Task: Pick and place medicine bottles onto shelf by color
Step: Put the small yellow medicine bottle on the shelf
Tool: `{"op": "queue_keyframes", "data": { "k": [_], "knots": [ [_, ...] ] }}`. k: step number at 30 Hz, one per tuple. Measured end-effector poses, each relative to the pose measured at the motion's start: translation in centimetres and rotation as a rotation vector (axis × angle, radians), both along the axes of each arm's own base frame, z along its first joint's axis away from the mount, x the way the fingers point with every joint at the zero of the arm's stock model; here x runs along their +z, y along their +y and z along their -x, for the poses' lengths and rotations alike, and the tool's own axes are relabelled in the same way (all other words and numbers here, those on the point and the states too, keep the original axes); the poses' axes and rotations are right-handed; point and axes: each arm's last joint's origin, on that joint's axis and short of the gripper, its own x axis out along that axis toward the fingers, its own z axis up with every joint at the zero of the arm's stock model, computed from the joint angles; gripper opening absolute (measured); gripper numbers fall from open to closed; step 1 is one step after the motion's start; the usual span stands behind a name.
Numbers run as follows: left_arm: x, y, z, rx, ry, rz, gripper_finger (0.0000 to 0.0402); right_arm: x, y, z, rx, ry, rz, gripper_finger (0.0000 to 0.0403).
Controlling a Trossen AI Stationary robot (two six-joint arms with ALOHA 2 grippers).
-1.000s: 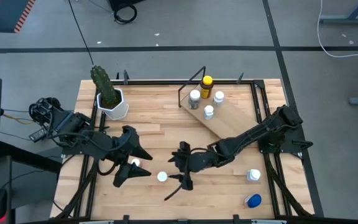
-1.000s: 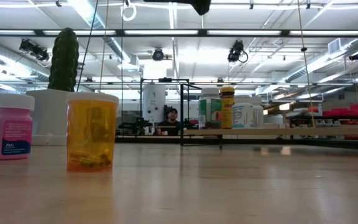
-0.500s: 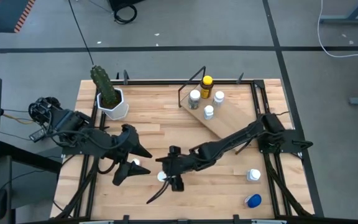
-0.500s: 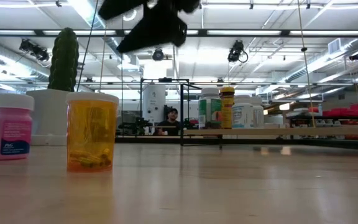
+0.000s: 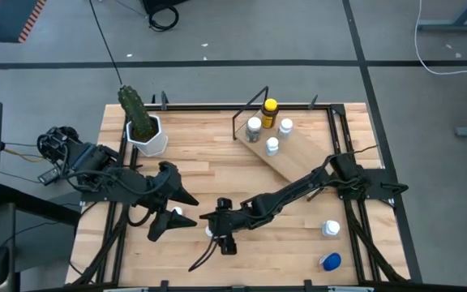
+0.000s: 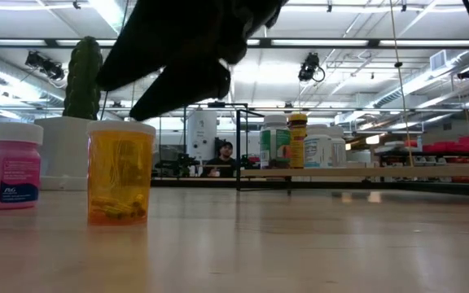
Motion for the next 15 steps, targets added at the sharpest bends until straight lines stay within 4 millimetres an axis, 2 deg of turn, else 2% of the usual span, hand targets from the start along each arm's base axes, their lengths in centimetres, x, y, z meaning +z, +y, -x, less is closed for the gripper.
{"op": "queue_keyframes", "data": {
  "k": [8,15],
  "knots": [
    [-0.2,0.0,0.1,0.01,0.022,0.009,0.0293,-1.4,0.1,-0.4,-0.019,-0.001,0.023,0.0303],
    [-0.2,0.0,0.1,0.012,0.026,0.014,0.0293,-1.7,0.0,-0.6,-0.045,-0.007,0.035,0.0303]
  ]
}}
